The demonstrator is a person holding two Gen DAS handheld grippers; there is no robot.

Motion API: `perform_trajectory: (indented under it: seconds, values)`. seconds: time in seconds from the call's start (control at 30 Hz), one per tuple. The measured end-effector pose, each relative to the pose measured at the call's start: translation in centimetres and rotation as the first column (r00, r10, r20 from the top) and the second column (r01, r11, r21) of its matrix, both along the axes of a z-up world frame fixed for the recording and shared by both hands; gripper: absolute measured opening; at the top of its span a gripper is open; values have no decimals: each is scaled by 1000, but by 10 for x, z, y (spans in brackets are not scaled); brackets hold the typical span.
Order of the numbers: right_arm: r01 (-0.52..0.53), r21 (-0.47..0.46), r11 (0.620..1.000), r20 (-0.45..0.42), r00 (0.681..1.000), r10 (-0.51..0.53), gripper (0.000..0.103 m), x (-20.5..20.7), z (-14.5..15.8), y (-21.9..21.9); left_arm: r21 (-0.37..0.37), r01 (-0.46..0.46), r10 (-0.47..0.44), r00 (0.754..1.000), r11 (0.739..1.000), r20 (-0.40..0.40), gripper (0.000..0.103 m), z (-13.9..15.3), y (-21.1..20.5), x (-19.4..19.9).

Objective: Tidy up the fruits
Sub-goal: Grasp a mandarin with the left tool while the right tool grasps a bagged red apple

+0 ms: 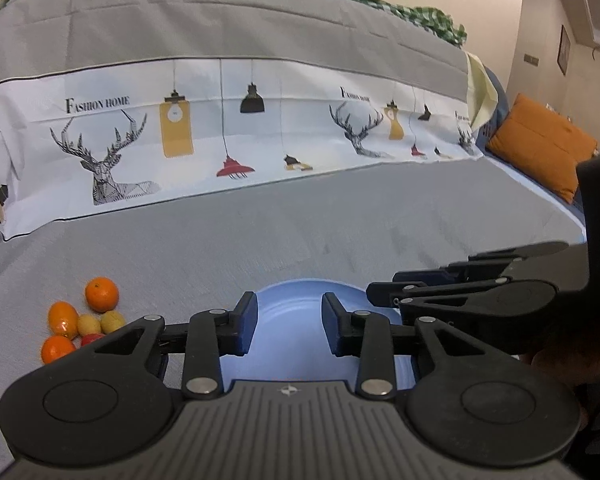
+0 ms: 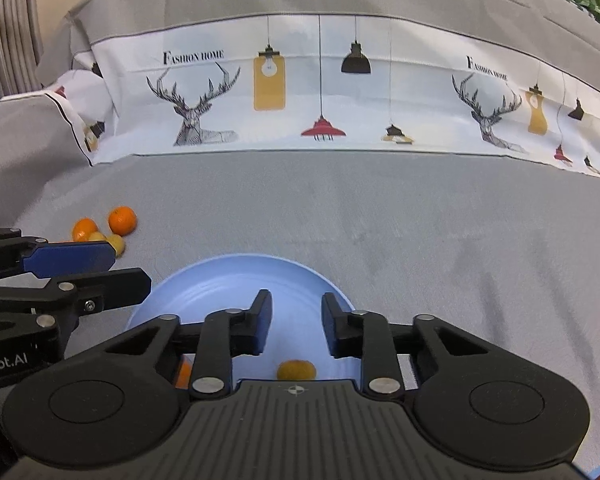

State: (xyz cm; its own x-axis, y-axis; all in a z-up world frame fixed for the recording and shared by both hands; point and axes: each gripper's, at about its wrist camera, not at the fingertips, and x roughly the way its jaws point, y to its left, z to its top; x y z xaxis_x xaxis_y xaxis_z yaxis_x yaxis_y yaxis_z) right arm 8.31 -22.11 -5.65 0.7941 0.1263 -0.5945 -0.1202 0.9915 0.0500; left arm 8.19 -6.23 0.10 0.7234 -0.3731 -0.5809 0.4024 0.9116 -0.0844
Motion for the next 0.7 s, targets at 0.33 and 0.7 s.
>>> perform_trajectory:
  seconds: [0.33,0.7]
  values:
    - [-57,49,997,60,997,54,19,0,13,20,112,-2,-16,988,994,153,39,39,32,10]
    - [-200,67,977,106,976,193,19,1,16,60,-323,-470,424,882,822,-206,35,19,160,56]
